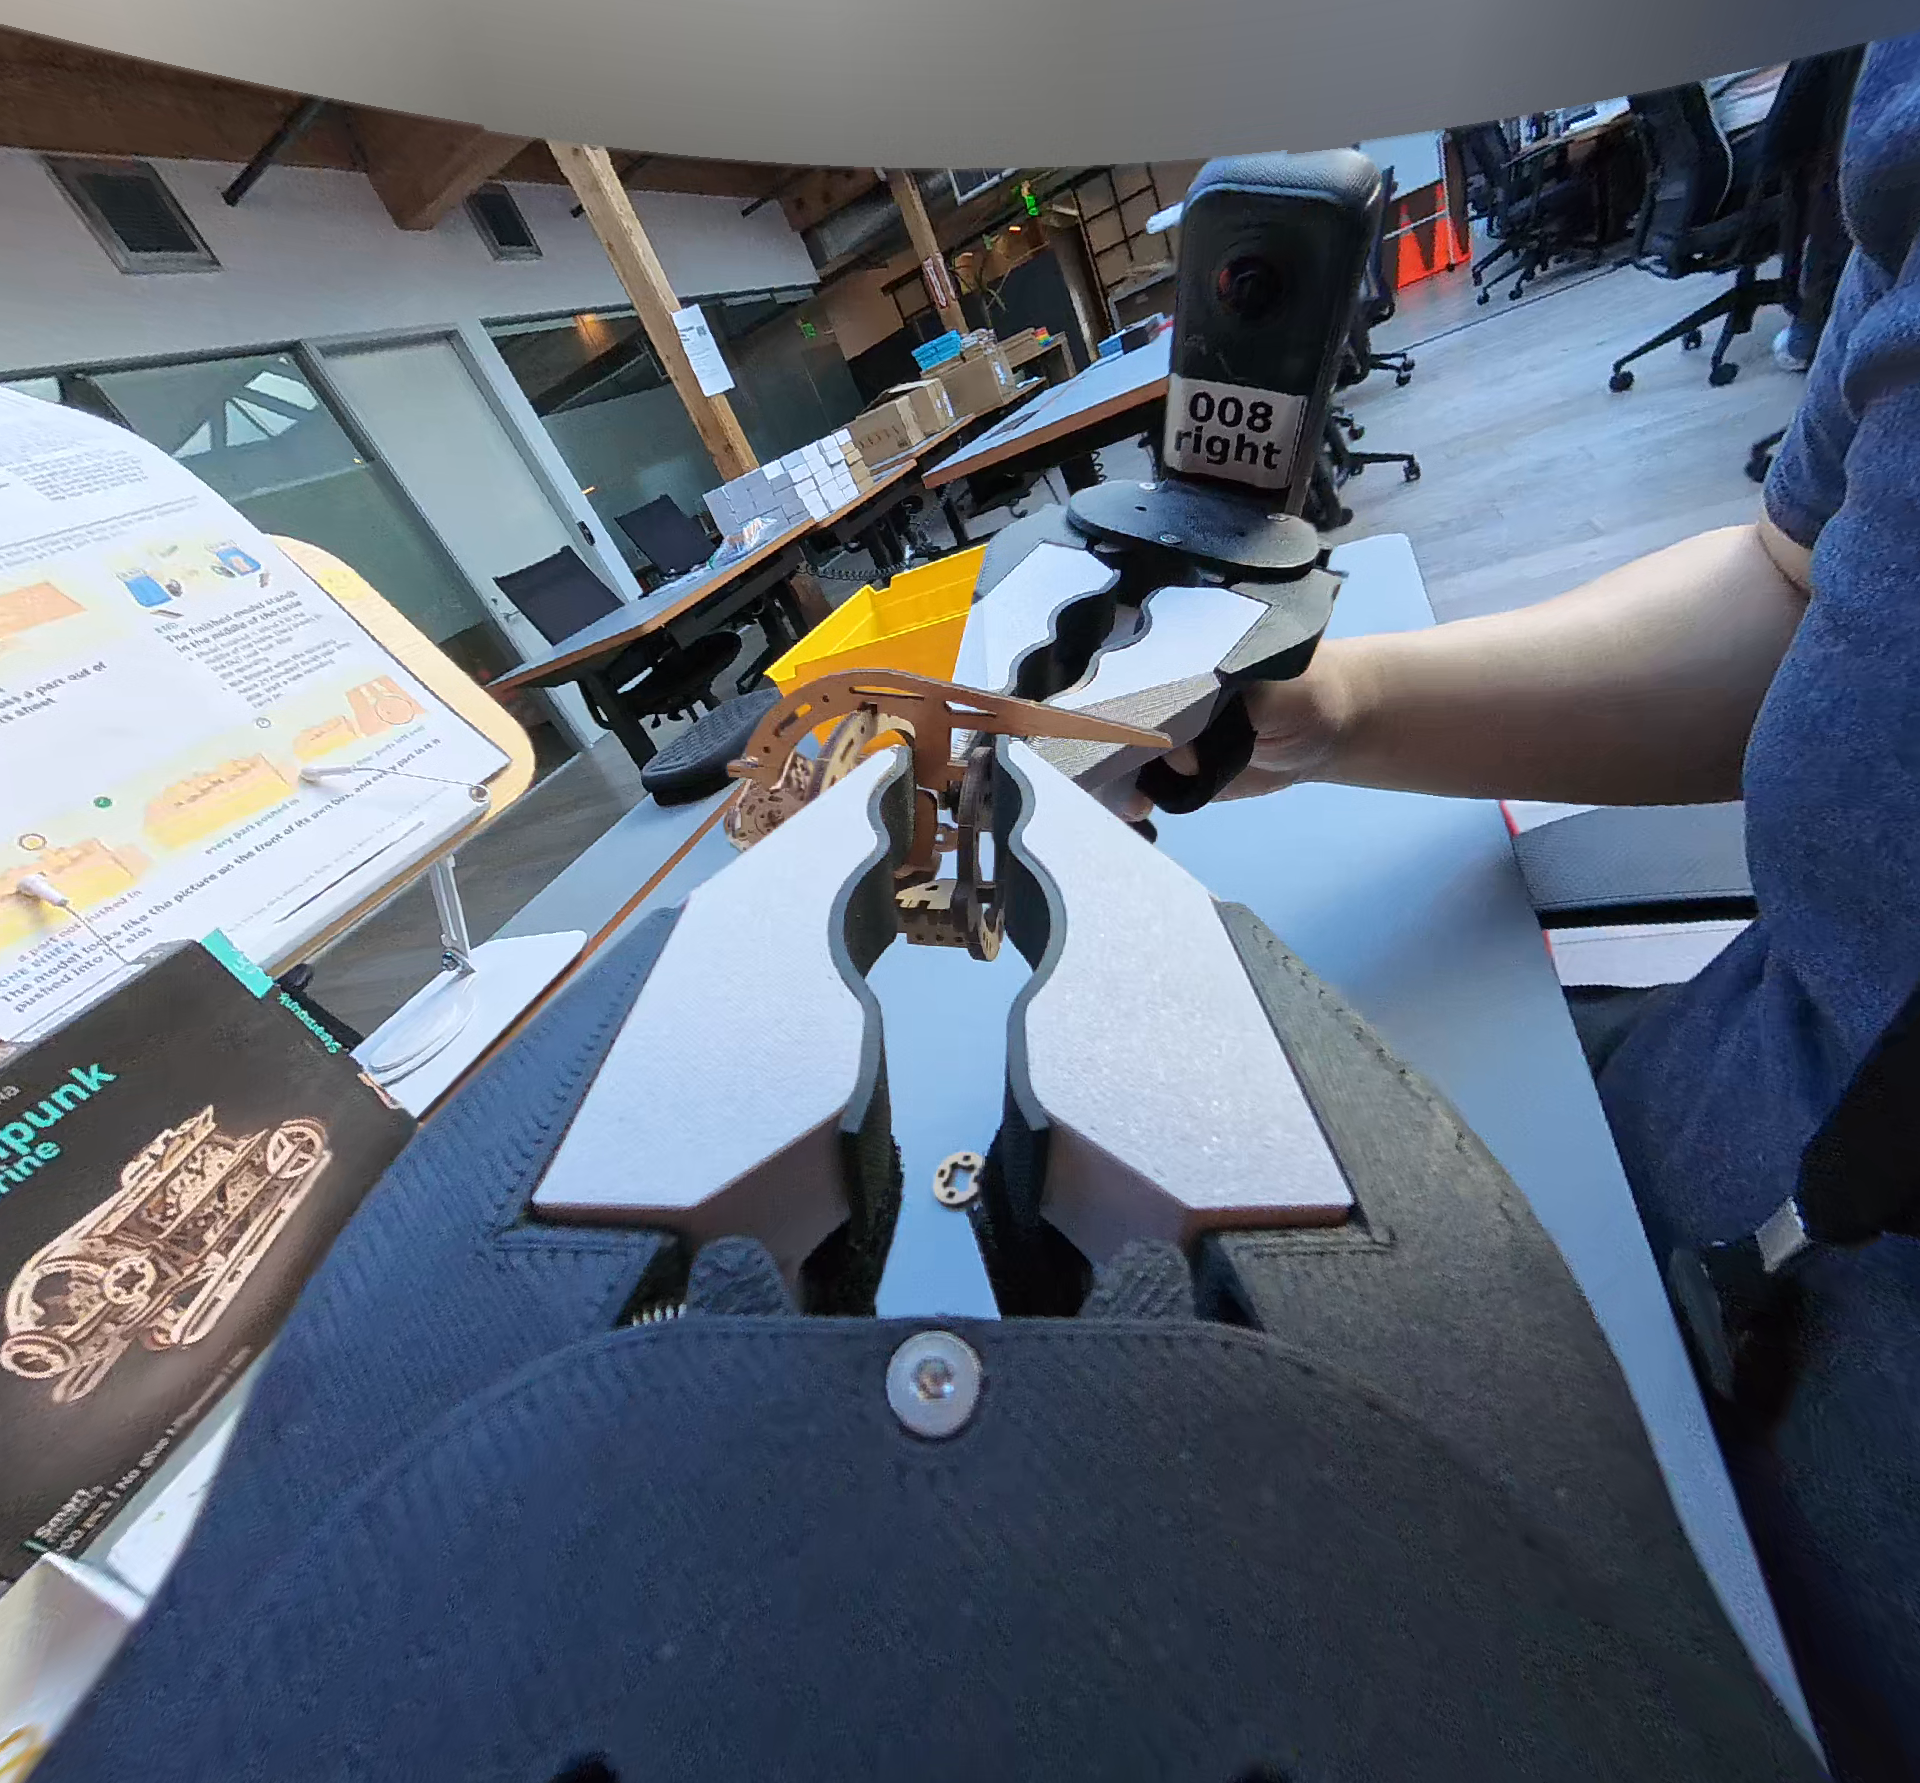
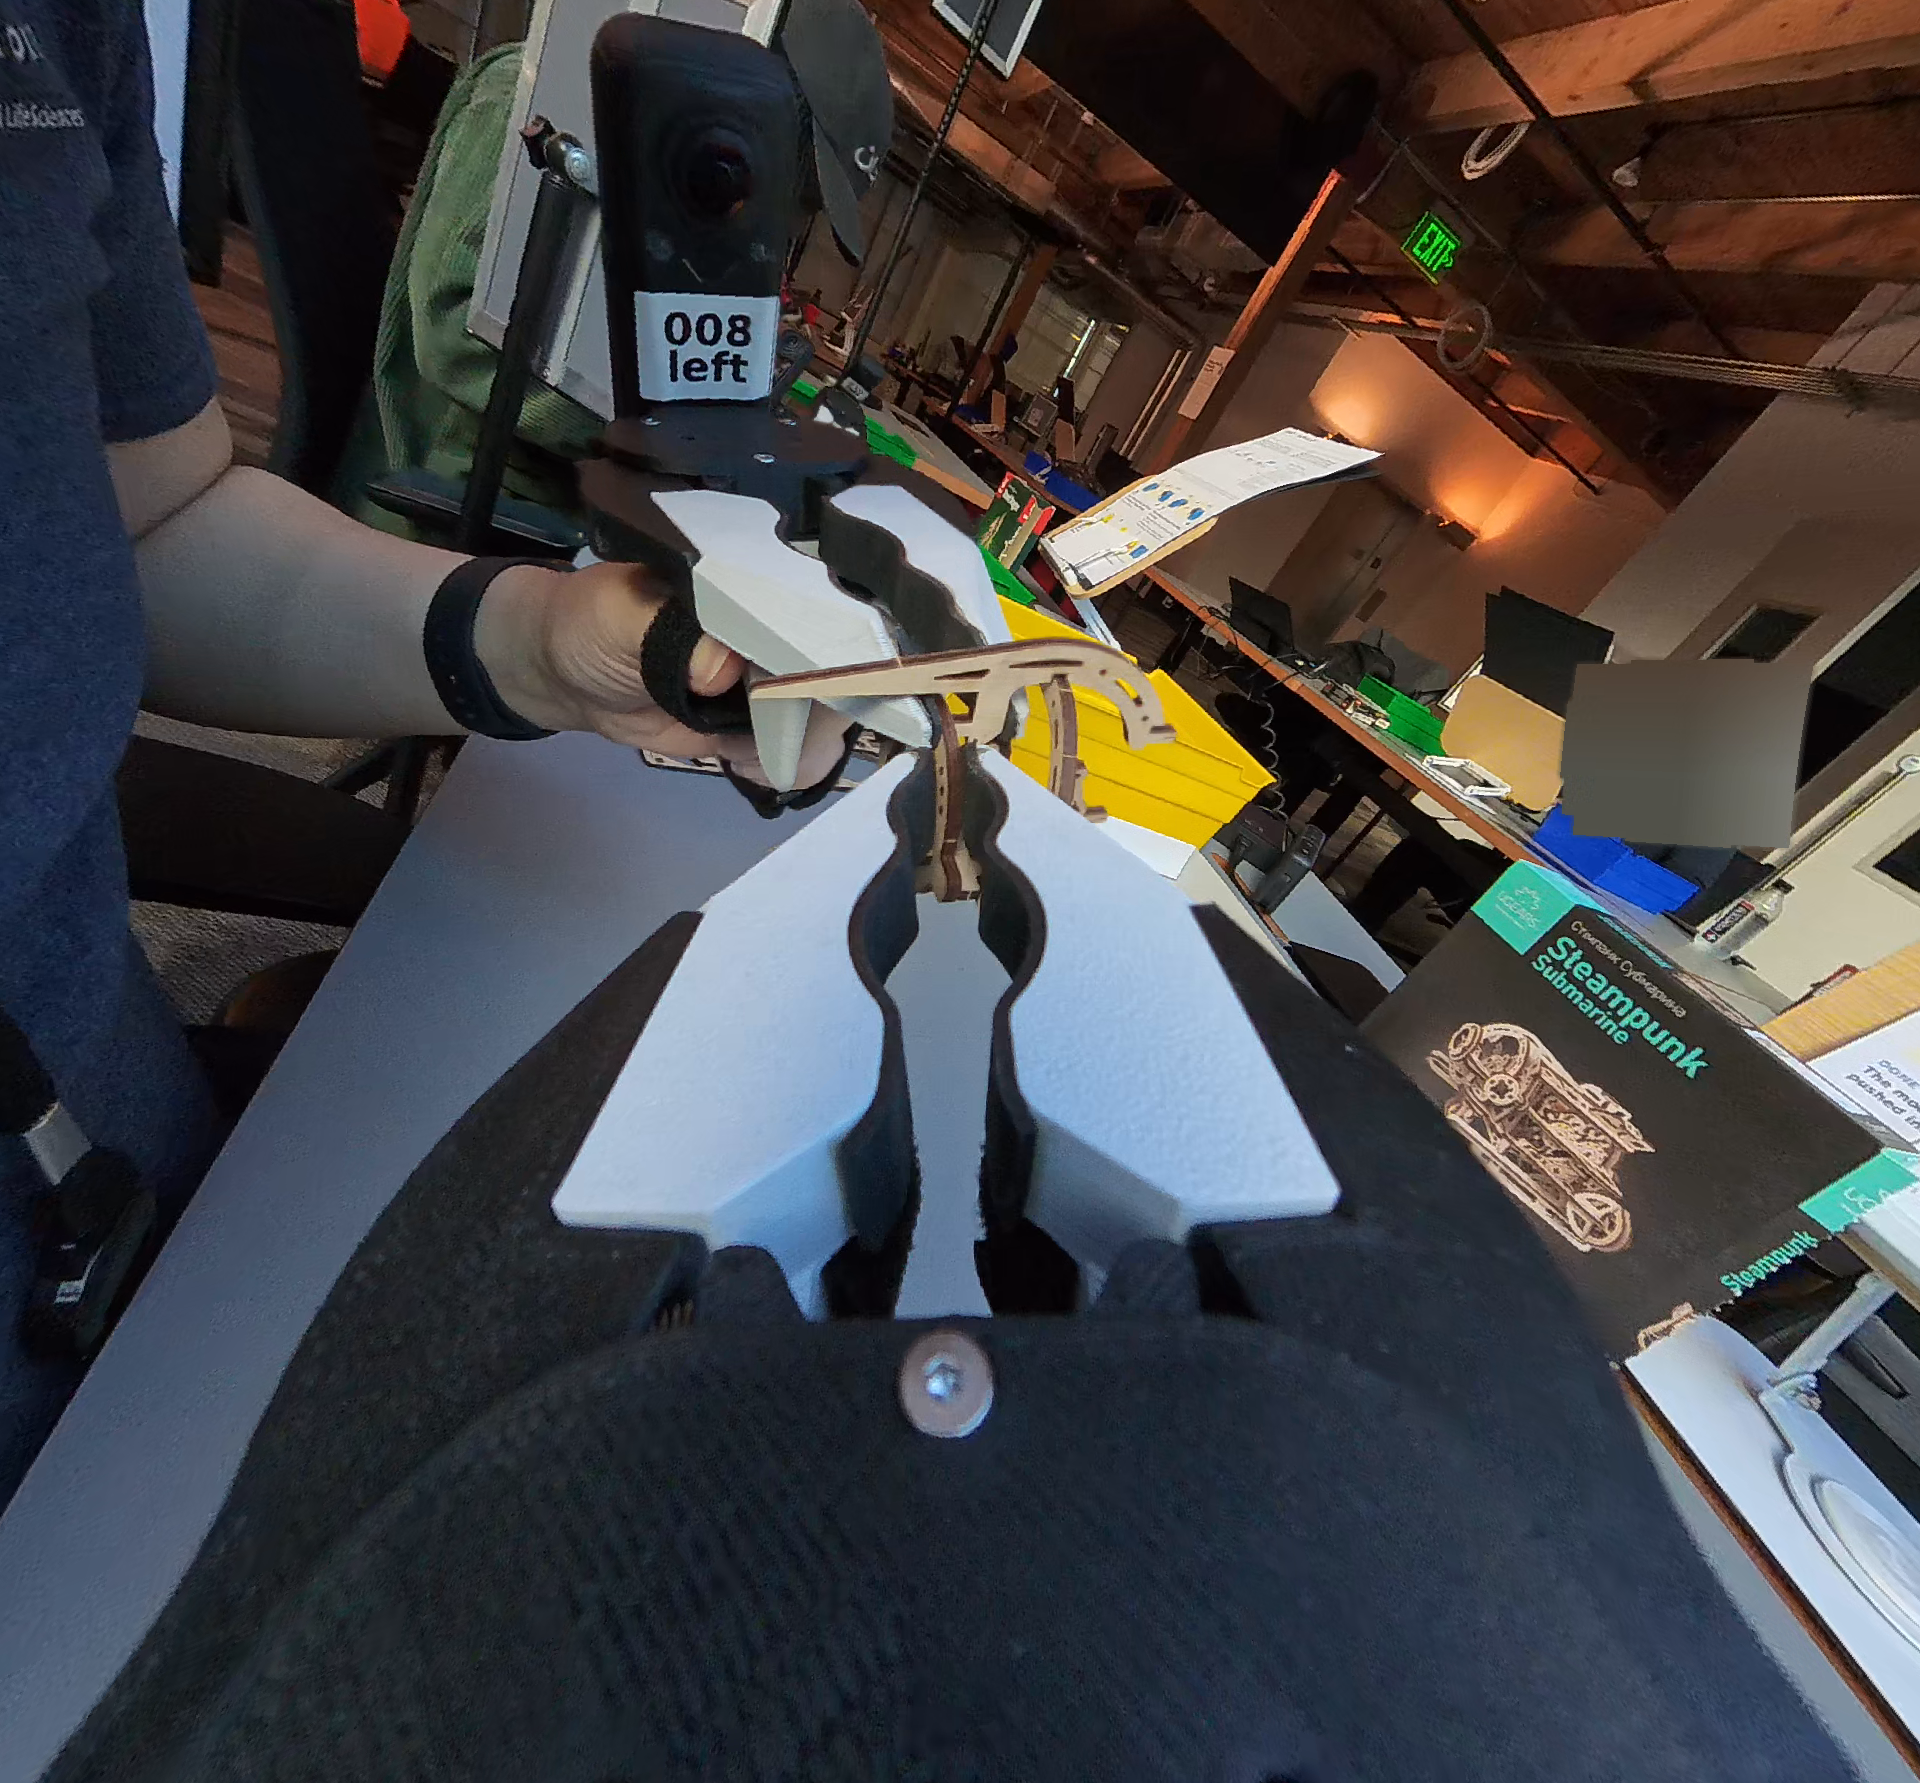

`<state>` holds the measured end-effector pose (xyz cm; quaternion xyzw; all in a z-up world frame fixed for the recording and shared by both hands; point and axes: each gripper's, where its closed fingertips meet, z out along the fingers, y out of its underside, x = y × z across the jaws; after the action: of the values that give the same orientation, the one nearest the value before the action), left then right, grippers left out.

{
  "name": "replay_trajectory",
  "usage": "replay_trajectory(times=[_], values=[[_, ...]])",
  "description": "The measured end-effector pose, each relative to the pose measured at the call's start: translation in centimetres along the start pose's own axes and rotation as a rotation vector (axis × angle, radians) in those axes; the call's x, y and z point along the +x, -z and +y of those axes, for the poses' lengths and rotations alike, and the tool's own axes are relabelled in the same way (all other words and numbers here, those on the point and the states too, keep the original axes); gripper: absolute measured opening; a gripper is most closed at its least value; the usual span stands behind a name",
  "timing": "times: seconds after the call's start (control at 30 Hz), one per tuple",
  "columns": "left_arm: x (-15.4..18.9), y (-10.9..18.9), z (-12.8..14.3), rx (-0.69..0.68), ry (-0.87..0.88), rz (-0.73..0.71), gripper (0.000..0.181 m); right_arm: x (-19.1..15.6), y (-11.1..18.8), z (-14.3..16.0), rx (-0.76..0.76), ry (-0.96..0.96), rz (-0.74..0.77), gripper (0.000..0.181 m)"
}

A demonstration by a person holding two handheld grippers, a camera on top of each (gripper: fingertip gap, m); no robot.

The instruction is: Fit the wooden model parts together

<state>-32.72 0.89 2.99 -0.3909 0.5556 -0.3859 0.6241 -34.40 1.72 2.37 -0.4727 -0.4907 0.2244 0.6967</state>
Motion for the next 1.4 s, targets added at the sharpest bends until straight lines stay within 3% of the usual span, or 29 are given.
replay_trajectory(times=[0.23, 0.73, 1.4], values=[[0.0, 0.2, 0.2, 0.016, 0.079, 0.033, 0.015, 0.3, 0.4, 0.4, 0.029, -0.057, 0.005, 0.002], [0.8, 0.1, 0.8, -0.016, -0.017, 0.055, 0.011, -0.8, 0.5, 0.7, 0.029, -0.065, -0.06, 0.002], [1.4, 0.0, 0.9, -0.019, 0.093, 0.038, 0.011, -1.3, 0.8, 0.8, 0.039, -0.097, -0.034, 0.002]])
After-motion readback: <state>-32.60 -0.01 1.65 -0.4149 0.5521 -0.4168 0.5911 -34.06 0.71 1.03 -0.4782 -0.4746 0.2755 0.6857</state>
